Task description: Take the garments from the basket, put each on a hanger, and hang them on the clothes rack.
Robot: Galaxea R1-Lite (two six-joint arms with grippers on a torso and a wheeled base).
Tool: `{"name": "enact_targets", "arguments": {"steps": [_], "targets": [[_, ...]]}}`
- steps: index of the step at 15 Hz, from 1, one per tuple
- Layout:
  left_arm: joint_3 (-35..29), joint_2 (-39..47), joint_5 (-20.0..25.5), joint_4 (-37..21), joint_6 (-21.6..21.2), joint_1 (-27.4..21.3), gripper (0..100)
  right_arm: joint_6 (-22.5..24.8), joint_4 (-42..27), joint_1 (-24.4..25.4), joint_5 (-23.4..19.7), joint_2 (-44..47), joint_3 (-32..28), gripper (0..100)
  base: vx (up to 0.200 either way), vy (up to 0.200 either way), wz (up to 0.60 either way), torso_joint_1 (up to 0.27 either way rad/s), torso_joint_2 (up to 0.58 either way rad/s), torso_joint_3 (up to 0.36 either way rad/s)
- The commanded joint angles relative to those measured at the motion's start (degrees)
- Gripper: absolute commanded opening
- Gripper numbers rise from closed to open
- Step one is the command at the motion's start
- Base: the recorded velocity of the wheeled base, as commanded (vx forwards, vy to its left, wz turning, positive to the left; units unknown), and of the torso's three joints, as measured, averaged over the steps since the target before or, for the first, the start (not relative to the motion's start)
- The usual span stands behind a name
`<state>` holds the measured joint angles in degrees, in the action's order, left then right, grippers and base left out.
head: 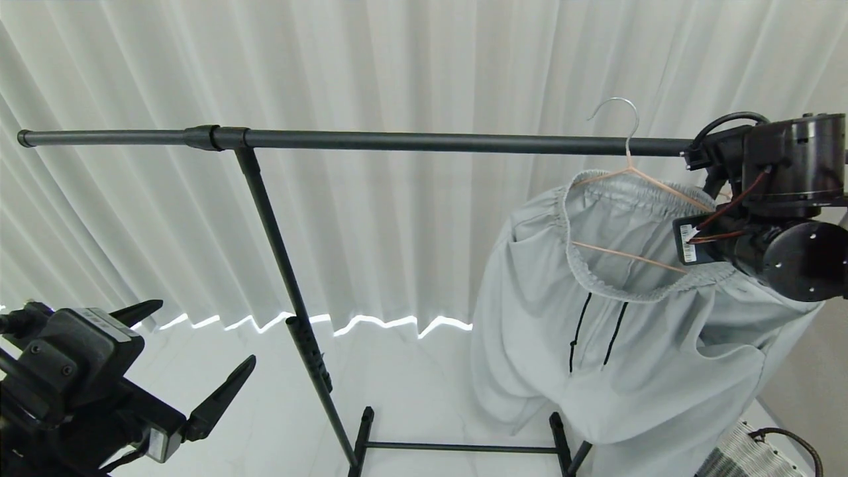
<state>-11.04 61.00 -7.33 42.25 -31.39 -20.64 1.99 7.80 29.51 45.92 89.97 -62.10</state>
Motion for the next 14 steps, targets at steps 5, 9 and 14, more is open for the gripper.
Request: {"name": "enact_targets", "arguments": {"steps": [5,9,14], "targets": [[-0.56,0.08,-0.14,0.02,-0.78,-0.02,100,-4.27,-0.07,0.02,0.92,4.60,0.14,0,0.000,0.000,0.00,0.000,0.00,0.000],[-0.82,-0.27,-0.14,0.02,-0.78,0.16,100,-5.15,0.02,0.90,0.92,6.45,-0.22,0,0.000,0.000,0.00,0.000,0.00,0.000],[-1.52,-0.18,-0.23,0.02,-0.78,0.42,100,-5.24,0.28,5.29,0.84,8.56,-1.36,0,0.000,0.000,0.00,0.000,0.00,0.000]]}}
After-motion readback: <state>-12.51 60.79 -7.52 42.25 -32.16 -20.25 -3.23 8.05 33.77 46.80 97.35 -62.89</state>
